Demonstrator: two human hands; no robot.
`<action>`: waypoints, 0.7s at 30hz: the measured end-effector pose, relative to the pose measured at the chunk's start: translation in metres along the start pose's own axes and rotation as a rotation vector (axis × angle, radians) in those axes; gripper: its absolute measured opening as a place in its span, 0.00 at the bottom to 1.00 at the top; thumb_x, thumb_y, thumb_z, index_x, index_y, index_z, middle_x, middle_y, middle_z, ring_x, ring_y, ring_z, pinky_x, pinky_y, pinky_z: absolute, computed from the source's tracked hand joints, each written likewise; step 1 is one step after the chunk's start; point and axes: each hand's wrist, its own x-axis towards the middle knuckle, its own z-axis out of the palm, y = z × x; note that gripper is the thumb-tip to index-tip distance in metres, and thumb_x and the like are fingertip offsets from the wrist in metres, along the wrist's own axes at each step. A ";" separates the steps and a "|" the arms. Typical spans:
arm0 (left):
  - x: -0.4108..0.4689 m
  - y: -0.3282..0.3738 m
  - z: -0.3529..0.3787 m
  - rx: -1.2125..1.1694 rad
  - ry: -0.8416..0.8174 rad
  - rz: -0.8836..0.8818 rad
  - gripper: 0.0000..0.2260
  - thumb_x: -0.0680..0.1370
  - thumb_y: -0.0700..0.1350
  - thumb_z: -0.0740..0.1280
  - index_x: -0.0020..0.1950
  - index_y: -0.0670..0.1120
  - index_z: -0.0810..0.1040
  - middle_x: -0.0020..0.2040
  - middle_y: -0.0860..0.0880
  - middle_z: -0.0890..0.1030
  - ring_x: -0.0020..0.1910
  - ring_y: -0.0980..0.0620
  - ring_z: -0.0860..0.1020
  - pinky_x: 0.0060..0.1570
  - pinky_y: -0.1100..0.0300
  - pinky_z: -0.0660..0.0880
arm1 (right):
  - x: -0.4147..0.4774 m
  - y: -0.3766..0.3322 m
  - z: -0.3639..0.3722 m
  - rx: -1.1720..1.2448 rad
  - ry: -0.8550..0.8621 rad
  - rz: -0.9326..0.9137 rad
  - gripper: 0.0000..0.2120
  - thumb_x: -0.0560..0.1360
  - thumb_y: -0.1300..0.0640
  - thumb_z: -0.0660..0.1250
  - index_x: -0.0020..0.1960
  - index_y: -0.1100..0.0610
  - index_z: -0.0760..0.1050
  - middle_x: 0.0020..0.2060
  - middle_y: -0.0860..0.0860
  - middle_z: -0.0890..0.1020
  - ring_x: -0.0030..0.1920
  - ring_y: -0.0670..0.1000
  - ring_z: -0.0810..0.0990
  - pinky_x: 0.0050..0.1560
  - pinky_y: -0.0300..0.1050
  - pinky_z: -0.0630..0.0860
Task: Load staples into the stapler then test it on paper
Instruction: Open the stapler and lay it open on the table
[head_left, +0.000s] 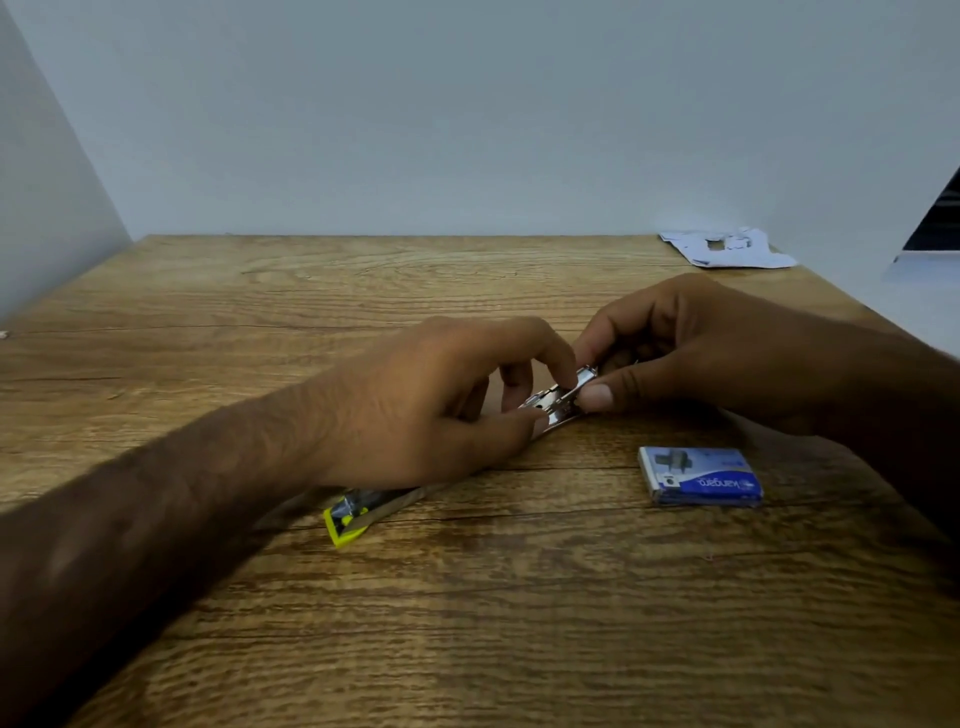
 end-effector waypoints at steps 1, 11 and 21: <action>0.000 0.000 0.000 -0.001 0.000 0.004 0.12 0.78 0.47 0.70 0.60 0.57 0.77 0.46 0.55 0.80 0.32 0.54 0.79 0.30 0.68 0.70 | 0.000 0.000 0.000 -0.003 -0.005 0.001 0.11 0.64 0.58 0.78 0.46 0.55 0.88 0.41 0.55 0.90 0.40 0.47 0.86 0.39 0.33 0.81; 0.005 0.002 0.003 -0.037 0.027 -0.012 0.09 0.77 0.43 0.72 0.45 0.53 0.73 0.35 0.58 0.77 0.26 0.57 0.74 0.27 0.69 0.66 | 0.002 0.001 0.004 -0.070 0.046 -0.030 0.14 0.61 0.53 0.79 0.46 0.55 0.88 0.39 0.56 0.89 0.39 0.50 0.85 0.39 0.37 0.81; -0.002 -0.001 0.004 -0.200 0.146 0.012 0.09 0.76 0.40 0.66 0.43 0.51 0.67 0.40 0.48 0.81 0.30 0.35 0.75 0.25 0.47 0.70 | 0.003 0.004 0.001 -0.076 0.071 -0.043 0.16 0.60 0.51 0.79 0.46 0.54 0.88 0.41 0.56 0.90 0.42 0.52 0.87 0.42 0.40 0.82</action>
